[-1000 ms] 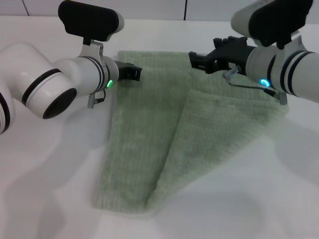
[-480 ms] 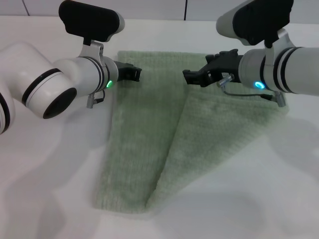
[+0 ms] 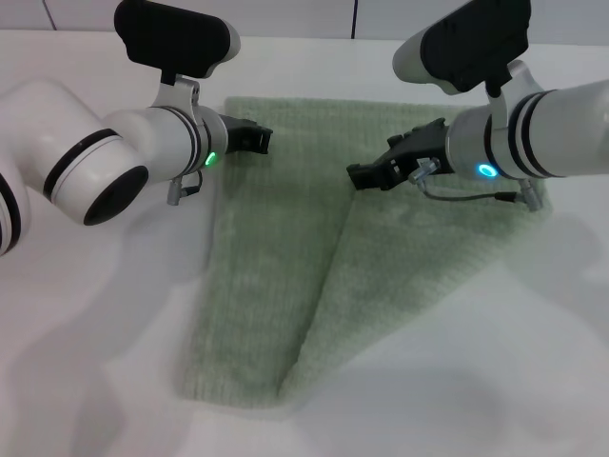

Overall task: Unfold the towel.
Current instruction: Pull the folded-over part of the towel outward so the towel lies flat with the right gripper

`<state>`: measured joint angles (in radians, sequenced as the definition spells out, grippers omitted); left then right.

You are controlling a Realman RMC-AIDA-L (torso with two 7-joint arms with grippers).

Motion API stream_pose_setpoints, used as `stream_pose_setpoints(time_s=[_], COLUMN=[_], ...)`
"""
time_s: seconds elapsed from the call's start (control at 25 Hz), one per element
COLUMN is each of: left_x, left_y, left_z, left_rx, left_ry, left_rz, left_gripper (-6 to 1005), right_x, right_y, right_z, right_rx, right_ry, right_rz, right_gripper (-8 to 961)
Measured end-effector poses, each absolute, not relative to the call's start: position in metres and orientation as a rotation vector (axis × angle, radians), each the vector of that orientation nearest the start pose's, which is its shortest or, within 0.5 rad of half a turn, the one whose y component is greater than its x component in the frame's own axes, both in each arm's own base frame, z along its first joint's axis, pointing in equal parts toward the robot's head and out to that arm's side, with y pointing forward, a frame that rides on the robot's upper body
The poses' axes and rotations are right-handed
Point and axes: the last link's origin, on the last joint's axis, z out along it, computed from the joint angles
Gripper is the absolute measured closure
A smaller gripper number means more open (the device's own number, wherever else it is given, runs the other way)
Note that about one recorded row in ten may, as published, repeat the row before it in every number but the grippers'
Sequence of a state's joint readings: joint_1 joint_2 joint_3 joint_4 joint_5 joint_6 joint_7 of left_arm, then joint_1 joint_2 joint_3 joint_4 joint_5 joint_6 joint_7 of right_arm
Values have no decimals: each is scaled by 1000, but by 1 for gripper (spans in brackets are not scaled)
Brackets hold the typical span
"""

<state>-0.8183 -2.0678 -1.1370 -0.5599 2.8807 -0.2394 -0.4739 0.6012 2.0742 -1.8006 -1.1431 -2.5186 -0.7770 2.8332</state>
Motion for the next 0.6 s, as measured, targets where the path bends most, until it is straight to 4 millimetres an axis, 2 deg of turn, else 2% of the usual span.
stream_pose_setpoints(time_s=[0.6], left_x=[-215], left_y=[437], left_z=[-96], left_rx=[-2024], left_ry=[-951], left_rz=[-41], left_gripper=[980], right_x=[163], right_y=[395], right_z=[-89], right_rx=[-2469], right_ry=[822], right_rz=[-98], right_gripper=[323])
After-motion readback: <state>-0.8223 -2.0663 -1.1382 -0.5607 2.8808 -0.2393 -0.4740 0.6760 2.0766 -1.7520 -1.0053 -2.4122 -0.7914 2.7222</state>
